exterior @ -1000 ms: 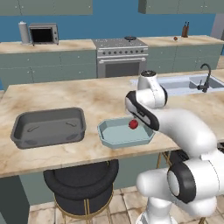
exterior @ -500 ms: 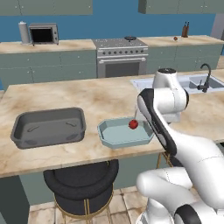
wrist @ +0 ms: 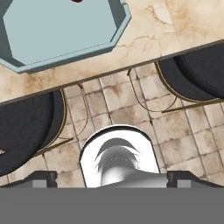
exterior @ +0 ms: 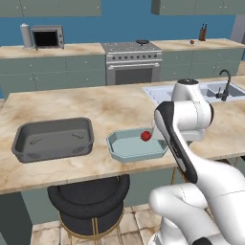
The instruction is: Place the cold items (bell pepper and orange) from the fridge in one tupperware on the dining counter. Place the warm items (kebab skewer and hot dog) in the stove area in another tupperware.
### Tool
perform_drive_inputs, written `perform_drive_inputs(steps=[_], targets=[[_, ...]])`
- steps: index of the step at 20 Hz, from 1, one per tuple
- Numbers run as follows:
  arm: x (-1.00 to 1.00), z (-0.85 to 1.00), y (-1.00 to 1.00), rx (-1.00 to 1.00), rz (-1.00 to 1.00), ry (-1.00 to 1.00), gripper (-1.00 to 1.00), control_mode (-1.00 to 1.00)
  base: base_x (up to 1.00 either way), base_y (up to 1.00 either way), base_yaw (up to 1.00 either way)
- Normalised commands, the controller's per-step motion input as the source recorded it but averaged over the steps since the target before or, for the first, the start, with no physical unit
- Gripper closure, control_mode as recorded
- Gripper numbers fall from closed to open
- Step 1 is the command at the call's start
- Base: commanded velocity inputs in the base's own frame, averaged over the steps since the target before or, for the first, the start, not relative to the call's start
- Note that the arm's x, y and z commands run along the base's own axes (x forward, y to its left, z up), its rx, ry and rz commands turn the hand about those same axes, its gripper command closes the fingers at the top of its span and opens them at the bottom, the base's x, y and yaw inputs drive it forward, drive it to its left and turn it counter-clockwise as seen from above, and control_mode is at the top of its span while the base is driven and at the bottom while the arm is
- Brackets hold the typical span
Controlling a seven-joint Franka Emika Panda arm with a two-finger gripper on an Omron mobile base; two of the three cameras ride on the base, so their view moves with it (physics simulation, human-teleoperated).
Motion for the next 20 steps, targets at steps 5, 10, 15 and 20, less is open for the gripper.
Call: perform_drive_inputs(steps=[5,10,15,20], targets=[[-0.03,0.00,0.00,0.00,0.00,-0.01,-1.00,-1.00,0.00,0.00,0.00],[0.00,0.00,0.00,0.00,0.00,0.00,-1.00,1.00,-0.56,-0.15,-0.16],[0.00,0.00,0.00,0.00,0.00,0.00,-1.00,1.00,-0.60,-0.11,-0.79],[0.00,0.00,0.00,0.00,0.00,0.00,-1.00,1.00,0.00,-0.05,-0.99]])
